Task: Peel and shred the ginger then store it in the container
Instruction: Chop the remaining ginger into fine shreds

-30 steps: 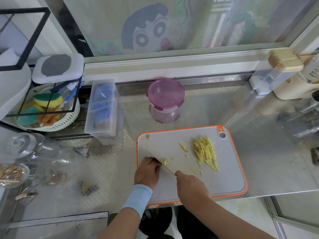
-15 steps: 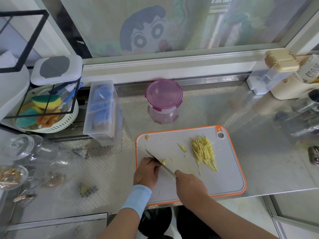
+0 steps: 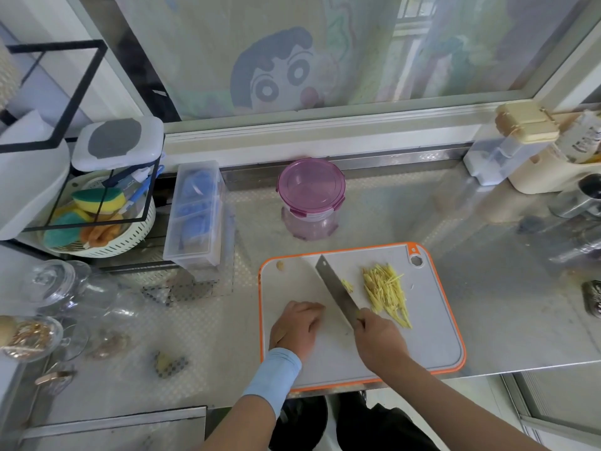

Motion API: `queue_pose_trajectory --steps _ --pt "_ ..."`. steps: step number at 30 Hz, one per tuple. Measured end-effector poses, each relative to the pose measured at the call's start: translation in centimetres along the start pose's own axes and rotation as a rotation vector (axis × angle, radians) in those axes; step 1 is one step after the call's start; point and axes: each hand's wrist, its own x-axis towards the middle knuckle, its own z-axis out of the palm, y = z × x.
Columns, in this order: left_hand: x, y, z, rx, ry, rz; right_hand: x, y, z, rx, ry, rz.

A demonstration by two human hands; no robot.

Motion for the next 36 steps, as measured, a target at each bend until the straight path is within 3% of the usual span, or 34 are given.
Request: queue_pose_trajectory --steps 3,6,9,11,19,25,29,33,36 --pt "0.7 -0.1 -1.2 -0.074 0.056 -0.153 -0.3 -0.2 -0.5 0.058 0.044 0.021" --pt "0.6 -1.0 -3.0 -0.114 0.143 -0.308 -0.8 -1.8 0.6 0.105 -0.033 -0.019" --pt "0.4 -1.5 -4.5 -0.073 0.137 -0.396 -0.9 -2.7 2.6 0.157 -0.143 0.001" --pt "0.4 -1.9 -5.1 -0.044 0.111 -0.416 -0.7 -2.3 2.8 0.210 -0.123 0.039" --pt "1.6 -2.5 -6.1 0.075 -0.002 -0.329 1.0 0.4 -1.2 0.176 0.129 0.155" --pt "4.2 -2.6 -6.3 0.162 -0.063 -0.201 -0.2 -2.0 1.1 0.221 -0.062 -0.009" --pt "4.5 -2.8 -5.7 0.235 -0.148 -0.158 0.1 -0.1 1.1 0.265 -0.051 0.085" --pt "3.0 -0.4 -3.6 0.070 -0.128 -0.123 0.2 1.9 -0.8 0.248 0.077 0.153" --pt "1.9 2.3 -2.5 -0.160 -0.080 -0.179 0.2 1.4 -1.2 0.238 0.072 0.126"
